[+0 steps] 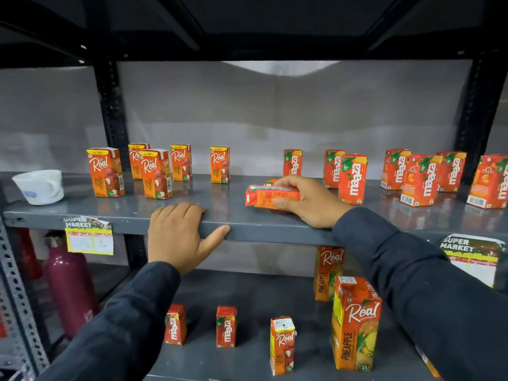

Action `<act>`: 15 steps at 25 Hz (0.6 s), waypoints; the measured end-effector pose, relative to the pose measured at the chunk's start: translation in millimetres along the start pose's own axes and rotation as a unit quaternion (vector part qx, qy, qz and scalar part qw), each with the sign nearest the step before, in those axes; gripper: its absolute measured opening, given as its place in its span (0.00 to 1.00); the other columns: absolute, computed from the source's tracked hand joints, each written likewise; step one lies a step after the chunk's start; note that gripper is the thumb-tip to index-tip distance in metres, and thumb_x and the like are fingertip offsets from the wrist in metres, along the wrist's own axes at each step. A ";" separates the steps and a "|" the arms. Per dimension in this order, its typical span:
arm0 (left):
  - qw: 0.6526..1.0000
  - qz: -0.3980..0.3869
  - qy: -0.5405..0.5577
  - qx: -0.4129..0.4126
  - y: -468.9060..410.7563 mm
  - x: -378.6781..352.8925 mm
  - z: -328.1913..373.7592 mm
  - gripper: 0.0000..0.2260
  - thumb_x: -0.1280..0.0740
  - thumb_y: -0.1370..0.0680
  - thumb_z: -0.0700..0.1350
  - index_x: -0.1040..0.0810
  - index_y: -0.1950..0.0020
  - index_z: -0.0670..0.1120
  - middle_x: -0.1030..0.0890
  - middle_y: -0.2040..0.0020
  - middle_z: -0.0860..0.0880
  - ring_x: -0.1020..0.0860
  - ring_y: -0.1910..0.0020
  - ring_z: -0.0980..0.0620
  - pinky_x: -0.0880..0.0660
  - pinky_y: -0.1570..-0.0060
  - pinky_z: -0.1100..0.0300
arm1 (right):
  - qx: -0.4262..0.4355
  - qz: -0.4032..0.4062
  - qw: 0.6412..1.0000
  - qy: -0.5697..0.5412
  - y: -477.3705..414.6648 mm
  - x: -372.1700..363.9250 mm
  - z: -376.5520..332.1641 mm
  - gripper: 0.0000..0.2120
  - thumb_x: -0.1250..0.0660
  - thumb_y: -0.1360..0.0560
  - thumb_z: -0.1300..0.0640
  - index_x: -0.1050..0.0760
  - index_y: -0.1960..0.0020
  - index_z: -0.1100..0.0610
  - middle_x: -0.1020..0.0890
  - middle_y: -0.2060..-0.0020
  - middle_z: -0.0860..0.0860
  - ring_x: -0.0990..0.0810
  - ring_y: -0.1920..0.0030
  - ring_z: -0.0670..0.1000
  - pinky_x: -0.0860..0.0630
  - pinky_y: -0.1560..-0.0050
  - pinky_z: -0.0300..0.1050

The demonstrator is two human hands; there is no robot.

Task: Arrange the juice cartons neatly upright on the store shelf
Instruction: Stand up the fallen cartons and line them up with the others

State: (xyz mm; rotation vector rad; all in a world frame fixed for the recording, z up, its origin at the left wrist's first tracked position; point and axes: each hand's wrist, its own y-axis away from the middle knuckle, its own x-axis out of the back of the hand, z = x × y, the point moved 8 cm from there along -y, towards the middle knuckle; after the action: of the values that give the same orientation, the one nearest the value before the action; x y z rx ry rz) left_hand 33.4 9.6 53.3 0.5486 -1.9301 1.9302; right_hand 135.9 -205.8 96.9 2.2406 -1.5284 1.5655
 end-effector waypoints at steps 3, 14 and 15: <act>1.000 -0.011 0.002 0.007 0.5 -1.6 -0.6 0.30 0.46 0.26 0.70 0.19 0.55 0.45 0.19 0.61 0.48 0.22 0.61 0.43 0.29 0.55 0.50 | -0.051 0.136 0.962 -0.230 1.5 25.2 15.8 0.15 0.36 0.22 0.53 0.28 0.38 0.58 0.21 0.46 0.54 0.22 0.47 0.53 0.25 0.45 0.49; 1.000 -0.010 -0.003 0.007 0.6 -2.2 -1.3 0.32 0.47 0.26 0.71 0.19 0.53 0.45 0.18 0.59 0.49 0.21 0.60 0.45 0.29 0.53 0.49 | -0.216 0.135 0.772 -0.582 13.9 18.6 39.8 0.20 0.36 0.24 0.45 0.26 0.37 0.56 0.16 0.49 0.57 0.17 0.56 0.53 0.22 0.62 0.45; 1.000 -0.009 -0.002 0.007 0.6 -1.9 -1.3 0.32 0.47 0.26 0.71 0.19 0.53 0.45 0.18 0.59 0.49 0.21 0.60 0.45 0.29 0.53 0.49 | -0.214 0.134 0.787 -0.562 13.3 18.8 39.1 0.19 0.37 0.23 0.46 0.26 0.38 0.55 0.16 0.48 0.56 0.17 0.56 0.52 0.24 0.64 0.44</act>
State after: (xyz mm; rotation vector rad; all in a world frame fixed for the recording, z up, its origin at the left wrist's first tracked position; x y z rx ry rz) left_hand 34.8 10.9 51.8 0.5731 -1.9079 1.9349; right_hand 154.8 -245.2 84.5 2.7796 -2.1079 -0.4022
